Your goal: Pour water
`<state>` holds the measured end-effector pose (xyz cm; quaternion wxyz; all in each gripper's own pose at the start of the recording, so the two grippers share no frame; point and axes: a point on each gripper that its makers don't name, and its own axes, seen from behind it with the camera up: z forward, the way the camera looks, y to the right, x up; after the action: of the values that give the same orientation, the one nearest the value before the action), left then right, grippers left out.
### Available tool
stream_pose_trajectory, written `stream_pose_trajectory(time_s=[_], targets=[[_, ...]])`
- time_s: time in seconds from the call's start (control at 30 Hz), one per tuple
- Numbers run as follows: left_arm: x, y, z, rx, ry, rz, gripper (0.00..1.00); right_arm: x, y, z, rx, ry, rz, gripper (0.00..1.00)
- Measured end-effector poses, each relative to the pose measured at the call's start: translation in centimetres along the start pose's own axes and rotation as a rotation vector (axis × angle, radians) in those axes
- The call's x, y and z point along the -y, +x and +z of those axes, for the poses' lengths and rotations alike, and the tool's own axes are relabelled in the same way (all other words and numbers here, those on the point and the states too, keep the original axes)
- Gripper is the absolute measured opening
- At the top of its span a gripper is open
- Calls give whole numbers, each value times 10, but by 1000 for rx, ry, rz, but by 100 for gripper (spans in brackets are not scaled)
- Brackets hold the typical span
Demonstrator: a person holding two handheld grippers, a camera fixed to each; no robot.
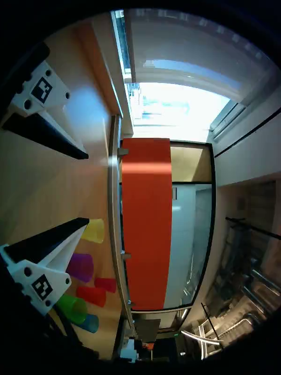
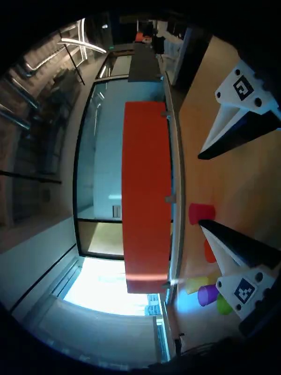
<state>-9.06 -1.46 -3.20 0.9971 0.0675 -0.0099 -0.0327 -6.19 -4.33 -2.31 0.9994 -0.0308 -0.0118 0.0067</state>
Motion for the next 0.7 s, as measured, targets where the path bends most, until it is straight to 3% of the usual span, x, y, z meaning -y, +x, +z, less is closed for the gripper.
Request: stream_pose_trajectory(time_s=[0.27,0.7], targets=[[0,0,-1,0,0,0,92,-7,-13,6,-7,-21,-22,99],[0,0,-1,0,0,0,92,2,-15,16,-24,19,-13,99]])
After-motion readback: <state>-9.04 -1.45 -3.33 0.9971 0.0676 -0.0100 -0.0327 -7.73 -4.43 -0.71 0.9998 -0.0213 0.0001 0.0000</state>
